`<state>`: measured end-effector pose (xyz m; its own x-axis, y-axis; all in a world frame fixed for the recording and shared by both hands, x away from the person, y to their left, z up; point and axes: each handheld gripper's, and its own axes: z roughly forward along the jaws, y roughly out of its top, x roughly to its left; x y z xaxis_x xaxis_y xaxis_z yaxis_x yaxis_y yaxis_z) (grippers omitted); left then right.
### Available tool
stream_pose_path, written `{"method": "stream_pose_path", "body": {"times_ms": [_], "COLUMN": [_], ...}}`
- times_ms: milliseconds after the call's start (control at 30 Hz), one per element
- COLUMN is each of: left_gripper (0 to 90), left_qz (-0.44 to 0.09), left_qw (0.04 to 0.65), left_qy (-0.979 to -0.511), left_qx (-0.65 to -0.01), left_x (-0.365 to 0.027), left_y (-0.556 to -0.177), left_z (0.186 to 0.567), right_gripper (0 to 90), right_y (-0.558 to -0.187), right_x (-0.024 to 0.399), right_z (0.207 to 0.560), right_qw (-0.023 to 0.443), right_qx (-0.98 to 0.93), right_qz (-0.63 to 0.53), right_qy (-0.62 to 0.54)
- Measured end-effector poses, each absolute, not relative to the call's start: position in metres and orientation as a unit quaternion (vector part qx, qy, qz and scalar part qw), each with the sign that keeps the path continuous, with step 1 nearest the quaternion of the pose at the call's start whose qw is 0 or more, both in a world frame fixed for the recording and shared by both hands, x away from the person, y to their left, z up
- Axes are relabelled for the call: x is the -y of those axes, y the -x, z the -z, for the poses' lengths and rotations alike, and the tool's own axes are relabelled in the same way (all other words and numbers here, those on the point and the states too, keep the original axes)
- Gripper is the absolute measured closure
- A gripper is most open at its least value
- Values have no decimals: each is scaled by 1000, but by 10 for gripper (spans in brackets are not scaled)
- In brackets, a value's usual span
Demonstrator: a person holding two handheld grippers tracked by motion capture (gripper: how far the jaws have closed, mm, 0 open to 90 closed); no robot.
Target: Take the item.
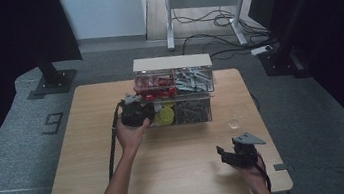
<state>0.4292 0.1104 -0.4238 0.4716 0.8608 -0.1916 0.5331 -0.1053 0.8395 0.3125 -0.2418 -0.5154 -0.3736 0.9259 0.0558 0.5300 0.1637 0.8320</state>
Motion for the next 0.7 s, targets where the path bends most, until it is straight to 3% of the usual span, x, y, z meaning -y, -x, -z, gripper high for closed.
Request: {"method": "stream_pose_path", "body": {"times_ms": [700], "left_gripper": [896], "left_qz": [-174], "left_qw": [465], "left_qy": [-726], "left_qx": [-477], "left_x": [-100], "left_y": [-428], "left_z": [423], "right_gripper": [315], "right_y": [-344], "right_x": [211], "right_z": [488], "right_qw": [235], "right_qx": [-726], "right_qz": [-435], "right_qy": [-479]}}
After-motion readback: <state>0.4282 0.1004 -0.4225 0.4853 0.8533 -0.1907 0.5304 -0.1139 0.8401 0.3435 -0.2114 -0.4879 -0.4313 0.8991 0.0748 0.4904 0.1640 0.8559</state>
